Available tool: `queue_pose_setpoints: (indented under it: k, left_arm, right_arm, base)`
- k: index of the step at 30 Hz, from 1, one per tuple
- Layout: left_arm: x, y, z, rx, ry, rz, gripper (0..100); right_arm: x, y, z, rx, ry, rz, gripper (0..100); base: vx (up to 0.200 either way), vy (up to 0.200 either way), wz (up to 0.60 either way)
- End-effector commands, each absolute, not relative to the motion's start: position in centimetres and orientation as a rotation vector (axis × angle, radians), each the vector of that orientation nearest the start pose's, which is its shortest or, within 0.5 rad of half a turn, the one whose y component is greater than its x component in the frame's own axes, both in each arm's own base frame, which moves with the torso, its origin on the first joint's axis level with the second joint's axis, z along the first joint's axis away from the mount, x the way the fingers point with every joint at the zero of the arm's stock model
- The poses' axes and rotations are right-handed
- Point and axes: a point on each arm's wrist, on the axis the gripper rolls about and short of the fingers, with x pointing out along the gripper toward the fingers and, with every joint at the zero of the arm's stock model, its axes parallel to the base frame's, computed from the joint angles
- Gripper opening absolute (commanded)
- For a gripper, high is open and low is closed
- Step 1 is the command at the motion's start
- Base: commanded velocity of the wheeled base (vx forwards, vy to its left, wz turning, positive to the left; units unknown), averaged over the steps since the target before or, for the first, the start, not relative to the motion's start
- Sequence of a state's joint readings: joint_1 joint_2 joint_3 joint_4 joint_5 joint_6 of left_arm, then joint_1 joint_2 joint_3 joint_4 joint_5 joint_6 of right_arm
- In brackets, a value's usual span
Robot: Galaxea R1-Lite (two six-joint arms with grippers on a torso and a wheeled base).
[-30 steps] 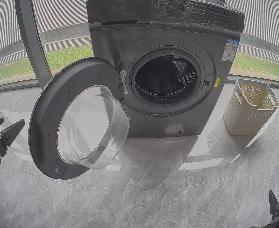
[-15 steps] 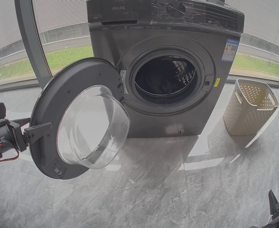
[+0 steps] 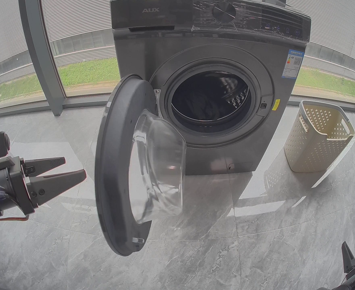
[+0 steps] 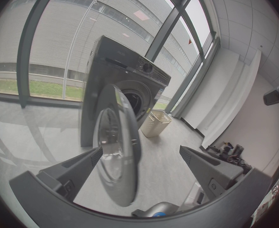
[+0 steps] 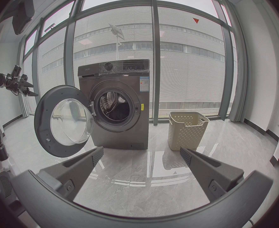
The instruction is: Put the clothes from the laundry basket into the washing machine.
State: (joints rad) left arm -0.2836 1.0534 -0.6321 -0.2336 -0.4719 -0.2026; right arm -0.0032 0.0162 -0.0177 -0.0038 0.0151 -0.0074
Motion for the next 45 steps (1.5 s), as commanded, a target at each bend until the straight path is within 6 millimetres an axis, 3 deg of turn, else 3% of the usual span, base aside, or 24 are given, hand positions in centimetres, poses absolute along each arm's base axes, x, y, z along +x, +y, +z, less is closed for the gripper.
queue_pose_setpoints:
  k: [1, 6, 11, 20, 23, 26, 31, 37, 40, 41, 43, 44, 45]
  left_arm:
    - [12.9, -4.8, 23.7, -0.147, 0.238, -0.630, 100]
    - [15.1, -5.2, 22.0, -0.025, 0.301, -0.473, 100]
    - [16.8, -6.8, 21.2, 0.024, 0.349, -0.492, 100]
    - [23.8, -14.8, 20.9, -0.055, 0.301, -0.555, 100]
    - [24.3, -16.6, 21.4, -0.141, 0.268, -0.581, 100]
    - [24.2, -16.6, 21.6, -0.167, 0.270, -0.583, 100]
    - [21.5, -14.6, 21.7, -0.159, 0.277, -0.567, 100]
    - [13.4, -8.9, 23.3, -0.129, 0.197, -0.533, 100]
    - [10.9, -6.8, 23.4, -0.114, 0.161, -0.488, 100]
    - [9.4, -5.4, 23.0, -0.097, 0.137, -0.450, 100]
    - [9.4, -5.4, 23.0, -0.097, 0.137, -0.450, 100]
    - [6.3, -3.1, 21.2, -0.055, 0.091, -0.394, 100]
    - [5.7, -2.6, 20.3, -0.039, 0.090, -0.364, 100]
  right_arm:
    - [-2.2, 0.0, 7.6, -0.008, 0.003, 0.014, 100]
    - [-2.2, 0.0, 7.6, -0.008, 0.003, 0.014, 100]
    - [-2.2, 0.0, 7.6, -0.008, 0.003, 0.014, 100]
    - [-2.2, 0.0, 7.6, -0.008, 0.003, 0.014, 100]
    - [-2.2, 0.0, 7.6, -0.008, 0.003, 0.014, 100]
    - [-2.2, 0.0, 7.6, -0.008, 0.003, 0.014, 100]
    - [-2.2, 0.0, 7.6, -0.008, 0.003, 0.014, 100]
    - [-2.2, 0.0, 7.6, -0.008, 0.003, 0.014, 100]
    - [-2.2, 0.0, 7.6, -0.008, 0.003, 0.014, 100]
    - [-2.2, 0.0, 7.6, -0.008, 0.003, 0.014, 100]
    - [-2.2, 0.0, 7.6, -0.008, 0.003, 0.014, 100]
    - [-2.2, 0.0, 7.6, -0.008, 0.003, 0.011, 100]
    - [-2.2, 0.0, 7.6, -0.006, 0.003, 0.009, 100]
  base:
    - [0.000, 0.000, 0.00]
    - [0.000, 0.000, 0.00]
    - [0.000, 0.000, 0.00]
    - [0.000, 0.000, 0.00]
    - [0.000, 0.000, 0.00]
    - [0.000, 0.000, 0.00]
    - [0.000, 0.000, 0.00]
    - [0.000, 0.000, 0.00]
    - [0.000, 0.000, 0.00]
    - [0.000, 0.000, 0.00]
    - [0.000, 0.000, 0.00]
    - [0.000, 0.000, 0.00]
    - [0.000, 0.000, 0.00]
